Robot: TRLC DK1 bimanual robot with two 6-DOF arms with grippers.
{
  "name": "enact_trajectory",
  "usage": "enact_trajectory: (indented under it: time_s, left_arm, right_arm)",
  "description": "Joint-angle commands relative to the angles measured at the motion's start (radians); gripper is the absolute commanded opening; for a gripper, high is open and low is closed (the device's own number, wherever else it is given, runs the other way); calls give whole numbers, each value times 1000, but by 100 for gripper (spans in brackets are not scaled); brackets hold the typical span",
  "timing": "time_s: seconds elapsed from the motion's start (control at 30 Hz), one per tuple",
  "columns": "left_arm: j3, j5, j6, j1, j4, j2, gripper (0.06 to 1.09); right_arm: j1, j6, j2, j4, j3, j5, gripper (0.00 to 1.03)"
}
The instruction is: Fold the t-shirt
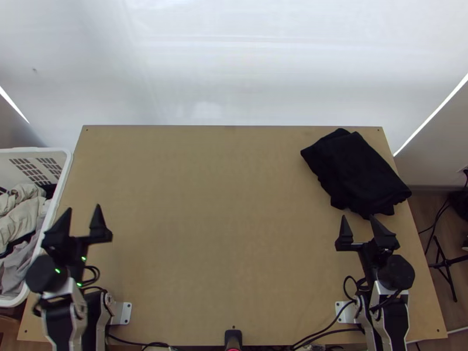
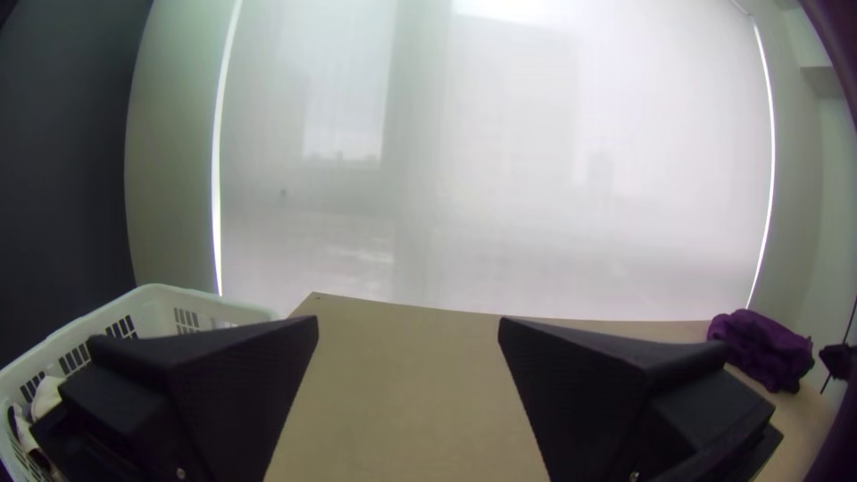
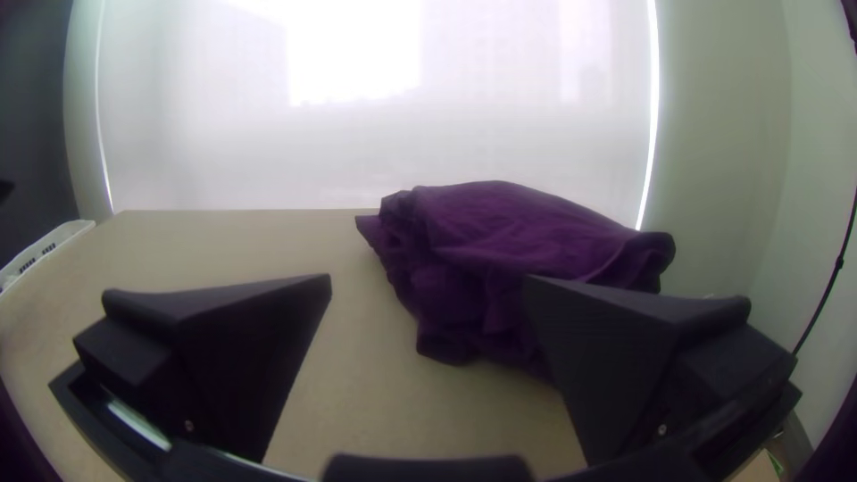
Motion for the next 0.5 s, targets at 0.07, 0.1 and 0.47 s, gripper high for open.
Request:
enact_trajectory:
  time_s: [0.07, 0.1, 0.47]
  left_arm:
    - [747, -213, -23, 154, -352, 642, 104]
    - [835, -210, -21, 261, -400, 720, 104]
    - [1128, -172, 31, 873, -343, 1364, 104]
  right_arm:
    - [-12, 6, -1, 6, -1, 5, 99]
    - [-15, 6, -1, 5, -1, 6, 99]
    - [-22, 10, -1, 6, -1, 6, 99]
